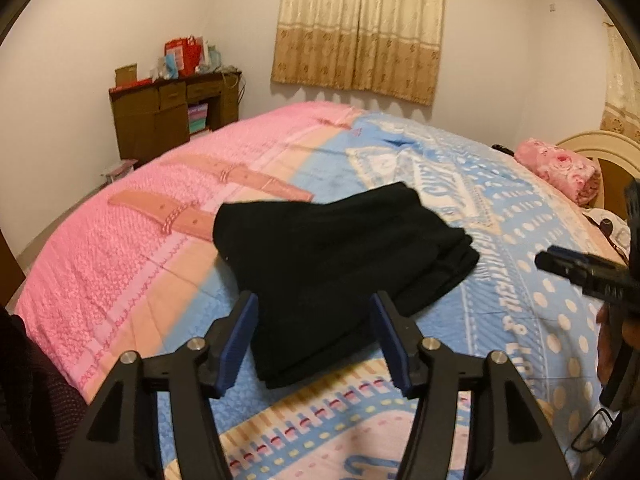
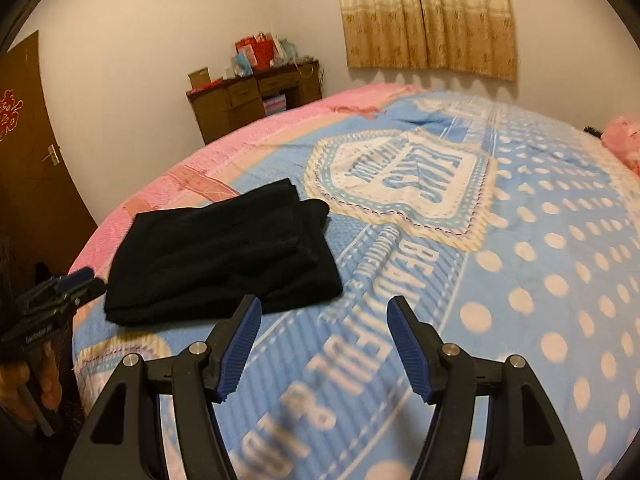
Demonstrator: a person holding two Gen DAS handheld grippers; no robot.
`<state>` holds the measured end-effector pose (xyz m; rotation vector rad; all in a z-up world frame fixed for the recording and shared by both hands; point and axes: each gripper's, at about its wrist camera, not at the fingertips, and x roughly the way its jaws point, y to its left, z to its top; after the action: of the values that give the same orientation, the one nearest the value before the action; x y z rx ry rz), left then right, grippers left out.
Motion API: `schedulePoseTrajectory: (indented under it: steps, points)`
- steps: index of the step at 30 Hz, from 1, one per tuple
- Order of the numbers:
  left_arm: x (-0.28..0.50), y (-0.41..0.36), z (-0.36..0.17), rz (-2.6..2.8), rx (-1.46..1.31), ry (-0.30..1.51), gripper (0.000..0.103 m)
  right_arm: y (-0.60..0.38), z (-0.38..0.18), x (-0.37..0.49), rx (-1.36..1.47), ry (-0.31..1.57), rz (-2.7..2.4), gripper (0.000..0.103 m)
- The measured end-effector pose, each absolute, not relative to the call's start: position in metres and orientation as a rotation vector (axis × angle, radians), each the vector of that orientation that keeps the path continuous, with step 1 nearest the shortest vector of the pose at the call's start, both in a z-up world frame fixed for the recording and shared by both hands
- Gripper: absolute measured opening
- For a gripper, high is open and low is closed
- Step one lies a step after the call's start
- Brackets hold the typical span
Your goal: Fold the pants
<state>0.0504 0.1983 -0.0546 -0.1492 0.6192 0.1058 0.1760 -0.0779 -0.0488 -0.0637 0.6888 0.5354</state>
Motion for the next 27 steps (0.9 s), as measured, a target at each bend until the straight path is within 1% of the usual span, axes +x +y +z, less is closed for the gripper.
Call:
schedulePoseTrajectory:
  steps: [7, 11, 27]
  points:
    - [0.045, 0.188, -0.046, 0.083, -0.132, 0.595, 0.067, -0.072, -0.039, 0.129, -0.106, 0.603, 0.513, 0.068]
    - [0.044, 0.187, -0.046, 0.078, -0.125, 0.593, 0.068, -0.068, -0.035, 0.116, -0.127, 0.583, 0.524, 0.068]
    - [0.044, 0.187, -0.048, 0.083, -0.123, 0.598, 0.068, -0.072, -0.036, 0.108, -0.108, 0.586, 0.527, 0.069]
